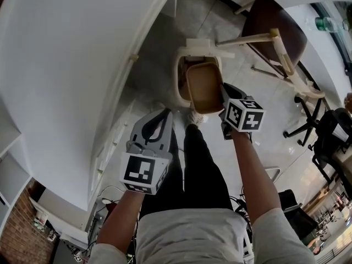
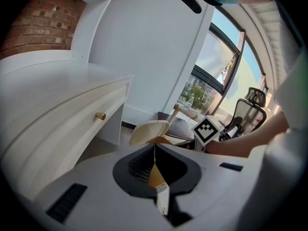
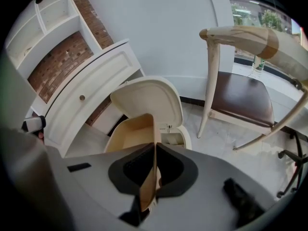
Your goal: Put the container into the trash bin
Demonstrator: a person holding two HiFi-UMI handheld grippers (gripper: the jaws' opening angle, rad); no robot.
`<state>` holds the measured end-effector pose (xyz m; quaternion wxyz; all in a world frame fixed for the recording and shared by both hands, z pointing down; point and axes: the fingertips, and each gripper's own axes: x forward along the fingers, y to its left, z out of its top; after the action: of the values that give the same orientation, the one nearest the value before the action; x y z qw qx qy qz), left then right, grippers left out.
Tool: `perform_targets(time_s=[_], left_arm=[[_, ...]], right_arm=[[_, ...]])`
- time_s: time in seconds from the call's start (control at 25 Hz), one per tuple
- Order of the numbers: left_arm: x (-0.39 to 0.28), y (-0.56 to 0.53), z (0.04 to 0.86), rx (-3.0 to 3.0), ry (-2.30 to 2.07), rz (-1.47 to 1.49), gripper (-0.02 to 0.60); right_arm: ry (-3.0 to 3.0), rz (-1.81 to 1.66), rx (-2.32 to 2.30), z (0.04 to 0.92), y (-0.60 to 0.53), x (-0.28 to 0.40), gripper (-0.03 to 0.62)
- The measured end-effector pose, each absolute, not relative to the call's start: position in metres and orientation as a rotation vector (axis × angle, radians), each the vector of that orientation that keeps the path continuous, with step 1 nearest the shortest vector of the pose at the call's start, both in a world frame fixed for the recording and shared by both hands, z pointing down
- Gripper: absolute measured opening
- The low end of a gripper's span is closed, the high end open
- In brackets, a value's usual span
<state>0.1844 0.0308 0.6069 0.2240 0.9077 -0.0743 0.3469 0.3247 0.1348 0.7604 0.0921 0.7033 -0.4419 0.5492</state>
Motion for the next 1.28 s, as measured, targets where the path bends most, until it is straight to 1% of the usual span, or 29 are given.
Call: perform_targets(time_s=[0.68,1.24,1.28], left_arm=[[0.164,0.035,0.645,2.437,-0.181,1.019,0.017],[0.156,0.030,0.652,2.412,-0.186,1.038,0.017],[0.155,0.030,0.653,2.410,-0.183,1.041,0.017]], right_arm=[[-1.201,1.720,2.046,0.842,0.130,0.315,0.034],[-1.181,1.752,2.004,0.873,0.130,0.308,0.035],[-1.198,1.753,1.997,0.874,0.129,0.307,0.073]])
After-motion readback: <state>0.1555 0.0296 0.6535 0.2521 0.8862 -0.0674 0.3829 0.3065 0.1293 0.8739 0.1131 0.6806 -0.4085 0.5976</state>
